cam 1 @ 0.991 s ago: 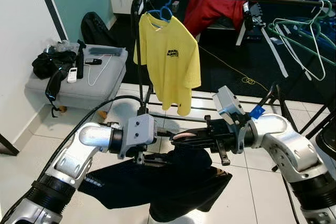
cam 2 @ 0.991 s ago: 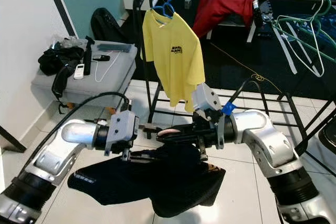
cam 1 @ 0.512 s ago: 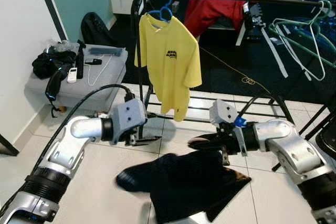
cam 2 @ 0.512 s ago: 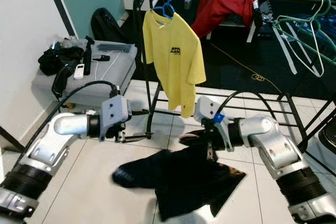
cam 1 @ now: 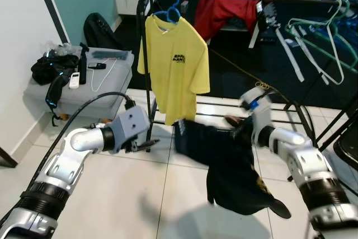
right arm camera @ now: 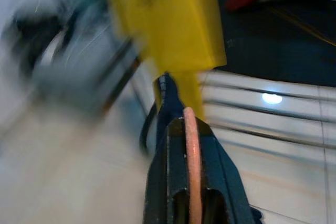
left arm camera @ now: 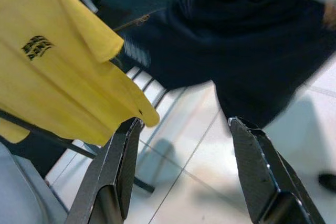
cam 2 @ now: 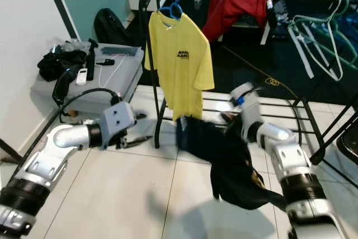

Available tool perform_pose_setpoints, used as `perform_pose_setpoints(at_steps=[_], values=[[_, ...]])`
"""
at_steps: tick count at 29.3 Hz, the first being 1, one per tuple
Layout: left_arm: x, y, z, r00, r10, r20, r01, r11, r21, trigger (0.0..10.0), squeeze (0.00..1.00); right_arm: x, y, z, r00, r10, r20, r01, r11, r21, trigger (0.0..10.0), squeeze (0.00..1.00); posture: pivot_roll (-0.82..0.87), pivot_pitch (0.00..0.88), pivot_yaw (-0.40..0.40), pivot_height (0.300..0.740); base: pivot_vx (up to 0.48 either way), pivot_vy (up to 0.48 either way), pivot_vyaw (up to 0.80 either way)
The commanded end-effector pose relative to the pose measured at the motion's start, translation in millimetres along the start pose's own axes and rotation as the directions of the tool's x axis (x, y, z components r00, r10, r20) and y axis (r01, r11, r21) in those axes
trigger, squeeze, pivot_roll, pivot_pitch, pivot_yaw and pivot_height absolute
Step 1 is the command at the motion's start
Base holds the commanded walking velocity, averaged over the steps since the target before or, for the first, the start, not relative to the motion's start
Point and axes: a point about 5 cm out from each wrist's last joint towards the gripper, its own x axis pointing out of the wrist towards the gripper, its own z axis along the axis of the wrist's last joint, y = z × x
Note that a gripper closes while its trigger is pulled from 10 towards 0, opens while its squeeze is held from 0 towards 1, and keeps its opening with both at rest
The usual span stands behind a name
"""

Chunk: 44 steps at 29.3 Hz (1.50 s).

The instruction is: Hang hanger

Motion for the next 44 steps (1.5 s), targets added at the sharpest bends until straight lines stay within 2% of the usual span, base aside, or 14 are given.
perform_pose_setpoints(at_steps=[1,6,8,14,30,33,36,37,38,39,41,42,43,44], values=[[4.6,-14.0,-3,1.000,0.017,0.012,-0.016,0.996,-0.093,10.0,0.00,-0.7,-16.1,-7,0.971,-0.227,0.075,0.195,0.933,0.304,0.0,0.00,-0.06,0.093,0.003,0.740,0.000,0.000,0.00],[6.6,-18.4,-2,1.000,0.017,0.024,-0.014,0.992,-0.124,10.0,0.00,-0.3,-16.6,-11,0.960,-0.271,0.070,0.227,0.901,0.370,0.0,0.00,-0.06,0.093,0.004,0.740,0.000,0.000,0.00],[10.2,-27.3,2,0.998,-0.004,0.066,0.016,0.983,-0.181,10.0,0.00,3.5,-12.3,-13,0.949,-0.311,0.056,0.252,0.851,0.460,0.0,0.00,-0.06,0.097,0.006,0.740,0.000,0.000,0.00],[11.0,-40.0,9,0.990,-0.087,0.112,0.109,0.973,-0.206,10.0,0.00,7.0,-14.3,-6,0.929,-0.365,0.058,0.291,0.820,0.492,0.0,0.00,-0.06,0.102,0.002,0.740,0.000,0.000,0.00],[14.6,-48.4,19,0.986,-0.102,0.135,0.132,0.963,-0.235,10.0,0.00,10.6,-21.0,12,0.890,-0.440,0.118,0.335,0.807,0.487,0.0,0.00,-0.06,0.111,0.009,0.740,0.000,0.000,0.00],[19.3,-51.2,29,0.982,-0.101,0.159,0.138,0.960,-0.242,10.0,0.00,8.4,-26.3,20,0.849,-0.505,0.157,0.386,0.794,0.469,0.0,0.00,-0.06,0.114,0.009,0.740,0.000,0.000,0.00],[19.3,-51.2,29,0.982,-0.101,0.159,0.138,0.960,-0.242,10.0,0.00,8.4,-26.3,20,0.849,-0.505,0.157,0.386,0.794,0.469,0.0,0.00,-0.06,0.114,0.009,0.740,0.000,0.000,0.00],[24.1,-52.1,33,0.986,-0.064,0.154,0.103,0.960,-0.262,10.0,0.00,5.6,-31.8,24,0.813,-0.556,0.172,0.431,0.774,0.464,0.0,0.00,-0.06,0.115,0.008,0.740,0.000,0.000,0.00],[24.1,-52.1,33,0.986,-0.064,0.154,0.103,0.960,-0.262,10.0,0.00,5.6,-31.8,24,0.813,-0.556,0.172,0.431,0.774,0.464,0.0,0.00,-0.06,0.115,0.008,0.740,0.000,0.000,0.00],[30.7,-52.2,30,0.994,0.020,0.111,0.013,0.958,-0.286,10.0,0.00,11.4,-23.0,26,0.845,-0.504,0.176,0.386,0.805,0.450,0.0,0.00,-0.06,0.115,0.011,0.740,0.000,0.000,0.00],[30.7,-52.2,30,0.994,0.020,0.111,0.013,0.958,-0.286,10.0,0.00,11.4,-23.0,26,0.845,-0.504,0.176,0.386,0.805,0.450,0.0,0.00,-0.06,0.115,0.011,0.740,0.000,0.000,0.00],[36.3,-52.8,24,0.993,0.099,0.063,-0.073,0.943,-0.324,10.0,0.00,18.5,-8.7,29,0.883,-0.428,0.193,0.313,0.843,0.438,0.0,0.00,-0.06,0.115,0.011,0.740,0.000,0.000,0.00],[36.3,-52.8,24,0.993,0.099,0.063,-0.073,0.943,-0.324,10.0,0.00,18.5,-8.7,29,0.883,-0.428,0.193,0.313,0.843,0.438,0.0,0.00,-0.06,0.115,0.011,0.740,0.000,0.000,0.00],[42.9,-57.2,16,0.994,0.114,-0.004,-0.109,0.943,-0.314,10.0,0.00,29.9,17.4,27,0.943,-0.277,0.182,0.183,0.893,0.411,0.0,0.00,-0.06,0.114,0.006,0.740,0.000,0.000,0.00]])
